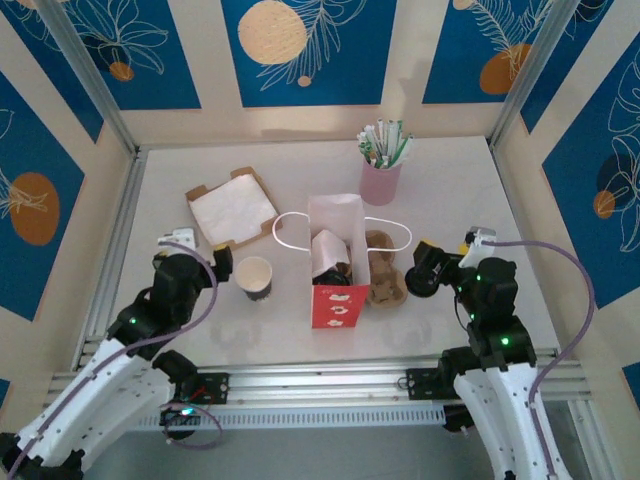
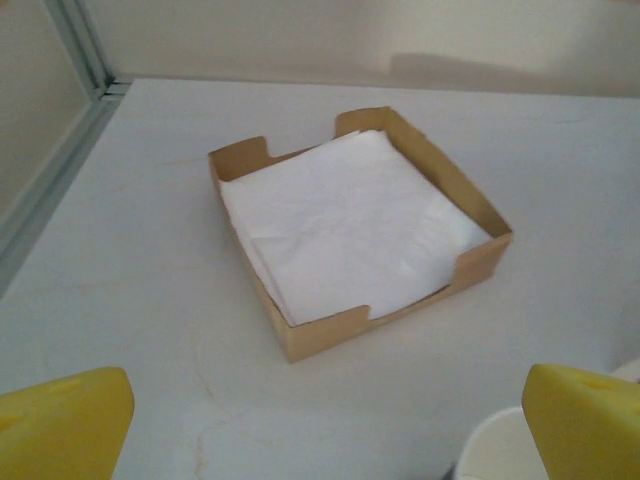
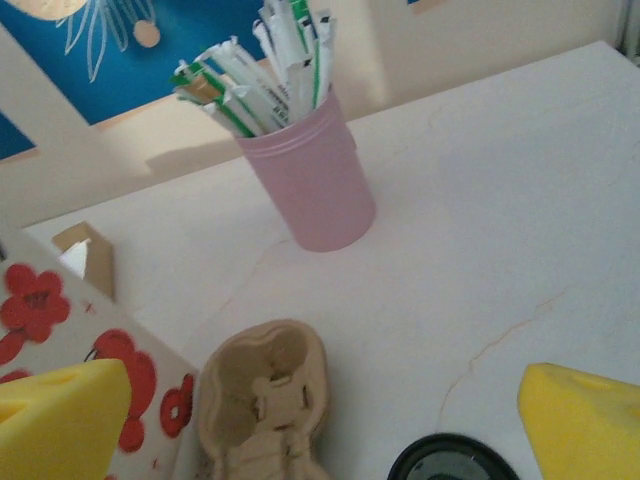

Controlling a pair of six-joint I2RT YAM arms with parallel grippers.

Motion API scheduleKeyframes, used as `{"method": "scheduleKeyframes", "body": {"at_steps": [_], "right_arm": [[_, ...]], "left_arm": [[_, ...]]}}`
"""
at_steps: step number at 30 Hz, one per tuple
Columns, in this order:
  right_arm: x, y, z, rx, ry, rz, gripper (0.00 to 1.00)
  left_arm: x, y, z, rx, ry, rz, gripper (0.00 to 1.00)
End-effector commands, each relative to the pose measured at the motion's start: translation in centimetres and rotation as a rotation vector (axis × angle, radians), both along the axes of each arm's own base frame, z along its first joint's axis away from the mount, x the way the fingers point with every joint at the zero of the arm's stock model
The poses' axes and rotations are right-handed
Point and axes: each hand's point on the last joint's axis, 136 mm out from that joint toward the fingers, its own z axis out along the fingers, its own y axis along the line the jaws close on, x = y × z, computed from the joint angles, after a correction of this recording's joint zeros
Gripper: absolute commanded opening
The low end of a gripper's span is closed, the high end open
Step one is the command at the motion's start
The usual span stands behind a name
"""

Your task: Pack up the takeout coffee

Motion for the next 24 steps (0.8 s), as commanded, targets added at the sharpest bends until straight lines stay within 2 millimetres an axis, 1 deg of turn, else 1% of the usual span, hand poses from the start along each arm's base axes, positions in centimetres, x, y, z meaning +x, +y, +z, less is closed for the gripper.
{"method": "scheduleKeyframes", "body": {"at_steps": [1, 4, 6, 9, 12, 15, 16, 20, 22, 24], "right_arm": [[2.2, -1.3, 1.3, -0.012, -0.081, -0.056, 0.99], [3.6, -2.5, 0.2, -0.014, -0.076, -0.096, 0.99], [4.5, -3.9, -0.9, -0.015, -0.070, -0.146, 0.99], [5.3, -5.9, -2.4, 0.013, -0.056, -0.213, 0.99], [6.0, -7.5, -3.7, 0.023, -0.053, -0.265, 0.99], [6.6, -8.7, -5.0, 0.028, -0.034, -0.311, 0.99], [6.8, -8.9, -5.5, 0.030, -0.029, -0.318, 0.99], [7.6, -9.6, -6.8, 0.038, -0.025, -0.341, 0.99], [8.1, -9.9, -7.3, 0.040, -0.021, -0.349, 0.99], [8.7, -10.0, -8.1, 0.041, -0.012, -0.356, 0.99]], "left_arm": [[1.8, 1.3, 0.5, 0.060, -0.040, 0.044, 1.00], [3.3, 2.6, -0.8, 0.047, -0.017, 0.068, 1.00], [4.3, 3.7, -2.0, 0.031, 0.008, 0.091, 1.00], [5.5, 4.7, -3.5, 0.033, 0.036, 0.106, 1.00], [6.2, 5.6, -4.8, 0.033, 0.050, 0.123, 1.00], [6.6, 6.6, -5.5, 0.042, 0.030, 0.157, 1.00], [6.7, 6.6, -5.7, 0.050, 0.018, 0.149, 1.00], [7.2, 5.2, -6.2, 0.119, -0.066, 0.023, 1.00], [7.2, 5.3, -6.5, 0.142, -0.096, 0.017, 1.00], [7.3, 5.8, -6.9, 0.156, -0.105, 0.045, 1.00]]}}
